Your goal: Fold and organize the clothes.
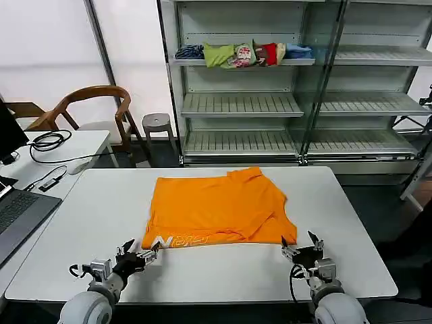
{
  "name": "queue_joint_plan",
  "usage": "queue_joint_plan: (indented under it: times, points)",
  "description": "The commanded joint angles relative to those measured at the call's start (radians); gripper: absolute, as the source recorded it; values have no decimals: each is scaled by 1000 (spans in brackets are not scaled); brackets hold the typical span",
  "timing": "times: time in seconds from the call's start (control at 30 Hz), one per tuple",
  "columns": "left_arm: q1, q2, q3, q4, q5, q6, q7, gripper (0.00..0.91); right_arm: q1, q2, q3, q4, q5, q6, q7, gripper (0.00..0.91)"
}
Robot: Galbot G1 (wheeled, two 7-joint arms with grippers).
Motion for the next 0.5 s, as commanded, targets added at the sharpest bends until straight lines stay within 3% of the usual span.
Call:
queue_joint_plan:
  times: [0.03, 0.5]
  points:
    - [-15, -6, 8, 16, 6, 12, -24, 907, 18, 0, -15, -14, 29, -2, -4, 907]
    - [-41, -4, 13, 50, 2, 5, -27, 907, 62, 6, -50, -59, 36, -17, 11, 907]
